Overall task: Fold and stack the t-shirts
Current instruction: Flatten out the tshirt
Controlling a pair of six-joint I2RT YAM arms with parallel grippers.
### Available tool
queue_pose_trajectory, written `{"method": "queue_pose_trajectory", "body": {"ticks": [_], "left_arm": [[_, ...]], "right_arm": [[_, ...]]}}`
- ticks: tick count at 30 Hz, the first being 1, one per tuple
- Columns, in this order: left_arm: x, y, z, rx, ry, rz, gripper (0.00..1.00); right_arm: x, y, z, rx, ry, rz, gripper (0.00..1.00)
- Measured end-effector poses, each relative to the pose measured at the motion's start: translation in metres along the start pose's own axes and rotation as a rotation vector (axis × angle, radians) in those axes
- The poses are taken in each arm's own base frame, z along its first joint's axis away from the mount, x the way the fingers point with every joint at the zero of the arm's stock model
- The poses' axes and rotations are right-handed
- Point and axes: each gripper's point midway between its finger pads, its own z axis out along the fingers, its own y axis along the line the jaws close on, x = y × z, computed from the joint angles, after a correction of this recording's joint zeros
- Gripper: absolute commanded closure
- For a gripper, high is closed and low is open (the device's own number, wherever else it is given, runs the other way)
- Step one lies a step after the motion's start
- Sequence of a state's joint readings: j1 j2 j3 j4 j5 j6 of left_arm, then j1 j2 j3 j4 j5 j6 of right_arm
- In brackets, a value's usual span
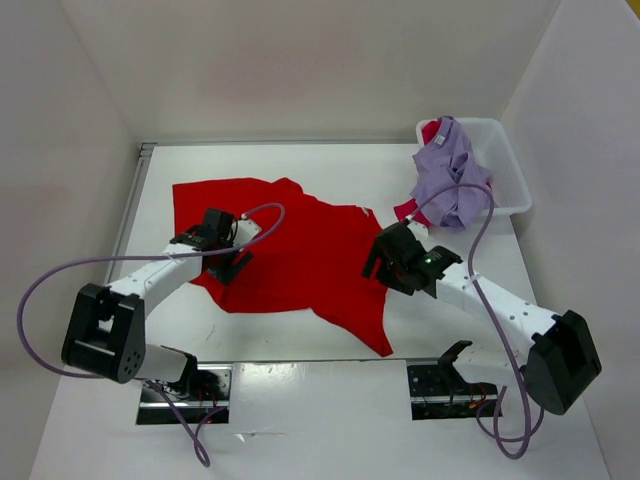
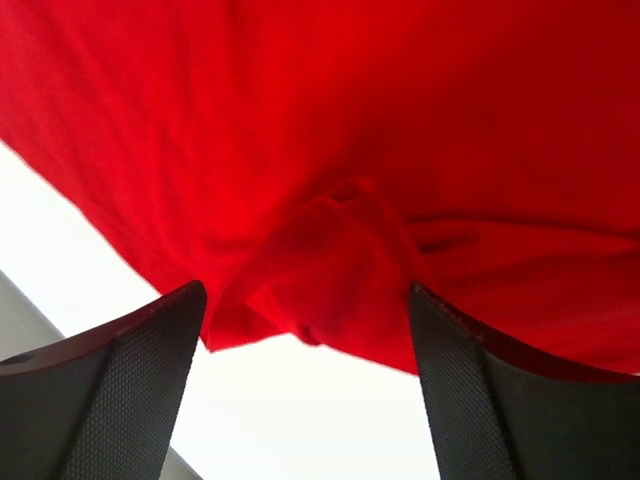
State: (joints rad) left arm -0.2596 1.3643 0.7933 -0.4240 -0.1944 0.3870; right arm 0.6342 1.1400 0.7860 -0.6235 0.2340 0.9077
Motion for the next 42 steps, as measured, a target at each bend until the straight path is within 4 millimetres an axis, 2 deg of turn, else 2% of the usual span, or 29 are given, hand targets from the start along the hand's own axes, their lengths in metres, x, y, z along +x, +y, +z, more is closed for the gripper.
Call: {"method": "queue_pose_trajectory", "body": {"ticks": [4, 9, 14, 20, 22, 23, 24, 27, 30, 31, 34, 36, 42], "left_arm": [[0.008, -0.006, 0.016, 0.017, 0.052, 0.005, 0.21], [-0.001, -0.006, 0.021, 0.026, 0.033, -0.024, 0.21], [-0.008, -0.009, 0.019, 0.050, 0.019, -0.056, 0.21], [-0.034, -0.008, 0.008, 0.081, -0.041, -0.106, 0.22], [-0.035, -0.010, 0.008, 0.082, -0.041, -0.112, 0.30], [-0.035, -0.011, 0.010, 0.078, -0.036, -0.113, 0.47], [-0.033, -0.013, 0.012, 0.073, -0.030, -0.109, 0.56], [-0.023, -0.020, 0.020, 0.068, 0.004, -0.091, 0.70], [-0.011, -0.024, 0.024, 0.068, 0.039, -0.082, 0.76], [-0.009, -0.024, 0.025, 0.066, 0.047, -0.081, 0.82], [-0.007, -0.024, 0.026, 0.058, 0.053, -0.080, 0.89], [-0.007, -0.024, 0.027, 0.056, 0.055, -0.080, 0.98], [-0.005, -0.020, 0.028, 0.035, 0.066, -0.079, 1.00]], "right_arm": [[0.007, -0.003, 0.004, 0.021, 0.034, 0.012, 0.15], [0.011, 0.001, 0.003, 0.007, 0.051, 0.044, 0.15], [0.021, -0.004, 0.006, 0.018, 0.085, 0.079, 0.15], [0.040, -0.015, 0.021, 0.085, 0.157, 0.090, 0.15], [0.049, -0.022, 0.027, 0.121, 0.190, 0.086, 0.15], [0.053, -0.025, 0.029, 0.135, 0.202, 0.086, 0.15], [0.057, -0.028, 0.031, 0.148, 0.217, 0.084, 0.15], [0.066, -0.033, 0.035, 0.169, 0.250, 0.084, 0.15], [0.075, -0.033, 0.035, 0.171, 0.287, 0.081, 0.15], [0.080, -0.033, 0.034, 0.168, 0.302, 0.076, 0.15], [0.096, -0.032, 0.031, 0.160, 0.356, 0.054, 0.15], [0.105, -0.032, 0.029, 0.154, 0.384, 0.041, 0.15], [0.120, -0.031, 0.022, 0.140, 0.439, 0.046, 0.15]]}}
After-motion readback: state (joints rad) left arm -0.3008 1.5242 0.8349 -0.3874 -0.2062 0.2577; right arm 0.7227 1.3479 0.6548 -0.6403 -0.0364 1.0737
